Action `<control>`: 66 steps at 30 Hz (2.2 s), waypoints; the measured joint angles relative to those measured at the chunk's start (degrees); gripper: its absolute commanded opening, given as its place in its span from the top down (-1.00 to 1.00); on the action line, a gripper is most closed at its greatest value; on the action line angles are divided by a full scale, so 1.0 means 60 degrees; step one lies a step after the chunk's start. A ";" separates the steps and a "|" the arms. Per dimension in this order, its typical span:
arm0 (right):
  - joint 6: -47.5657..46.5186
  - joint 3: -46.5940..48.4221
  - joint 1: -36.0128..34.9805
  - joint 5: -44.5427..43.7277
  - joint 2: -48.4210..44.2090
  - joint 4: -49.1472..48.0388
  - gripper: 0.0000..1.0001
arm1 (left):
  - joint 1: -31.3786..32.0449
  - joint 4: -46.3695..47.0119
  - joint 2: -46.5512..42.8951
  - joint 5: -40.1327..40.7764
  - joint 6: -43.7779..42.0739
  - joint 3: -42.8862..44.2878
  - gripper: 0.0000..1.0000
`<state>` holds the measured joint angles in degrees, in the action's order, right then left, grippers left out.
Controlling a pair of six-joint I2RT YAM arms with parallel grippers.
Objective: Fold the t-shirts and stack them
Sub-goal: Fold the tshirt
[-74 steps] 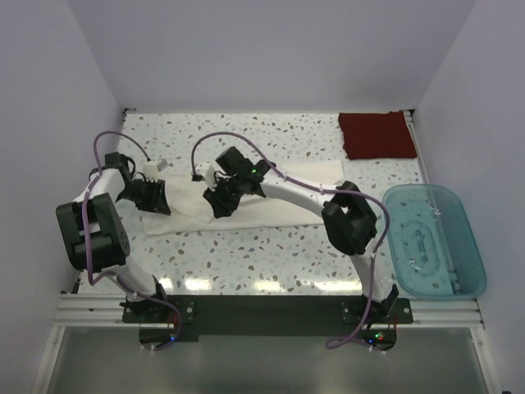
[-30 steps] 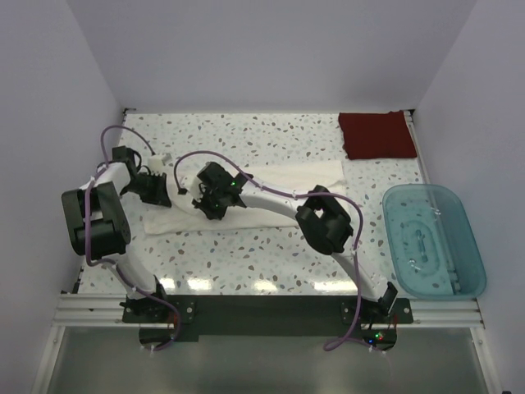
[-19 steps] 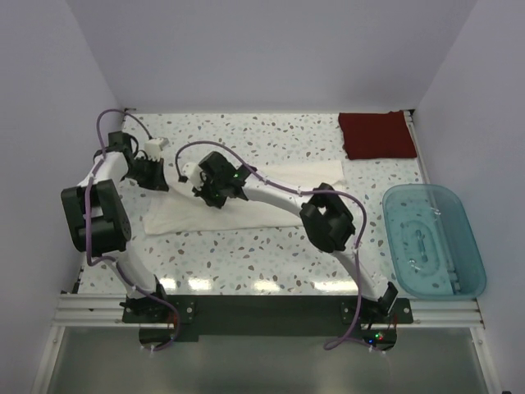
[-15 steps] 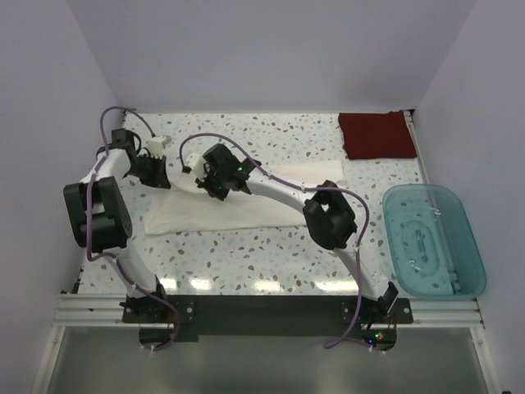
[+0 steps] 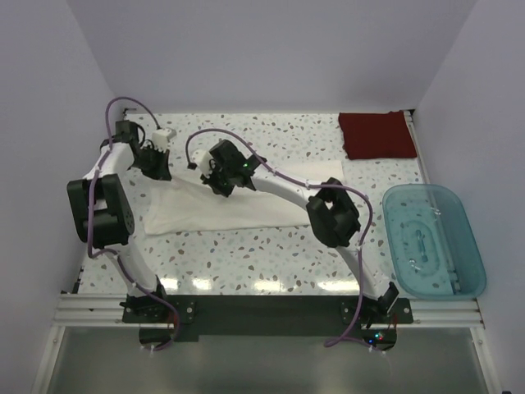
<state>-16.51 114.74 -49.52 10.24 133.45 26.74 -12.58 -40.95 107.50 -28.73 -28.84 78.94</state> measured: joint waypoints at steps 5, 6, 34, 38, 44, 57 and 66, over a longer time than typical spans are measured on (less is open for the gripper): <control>-0.0004 -0.0087 -0.0047 -0.0022 0.0000 -0.0087 1.00 | 0.0382 0.0113 0.0401 -0.0018 -0.0240 0.1002 1.00; -0.0007 -0.0091 -0.0047 -0.0040 0.0000 -0.0109 1.00 | 0.0466 0.0142 0.0565 -0.0018 -0.0317 0.1228 1.00; -0.0015 -0.1082 0.0007 0.0561 -0.0601 -0.0138 1.00 | 0.0408 -0.0160 -0.0528 0.0659 -0.2291 -0.0484 1.00; -0.0047 -0.1089 0.0007 0.0812 -0.0605 0.0022 0.75 | 0.0317 -0.0306 -0.0561 0.0761 -0.2361 -0.1013 0.77; -0.0481 -0.1075 0.0015 0.1537 -0.0710 0.1042 0.00 | -0.0423 -0.1169 -0.0565 0.0353 -0.2470 -0.0769 0.30; 0.0550 0.0510 0.0393 0.2047 -0.0474 0.1100 0.57 | -0.0168 -0.1122 -0.0907 -0.1351 -0.1341 -0.0430 0.44; 0.0867 0.0521 0.0379 0.1956 0.0823 0.1013 0.57 | -0.0015 -0.0109 -0.0146 -0.1300 0.0153 -0.1341 0.50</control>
<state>-11.31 117.86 -47.24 21.98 138.39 32.82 -12.67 -41.60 106.63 -36.53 -27.92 70.89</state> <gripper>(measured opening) 0.218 0.261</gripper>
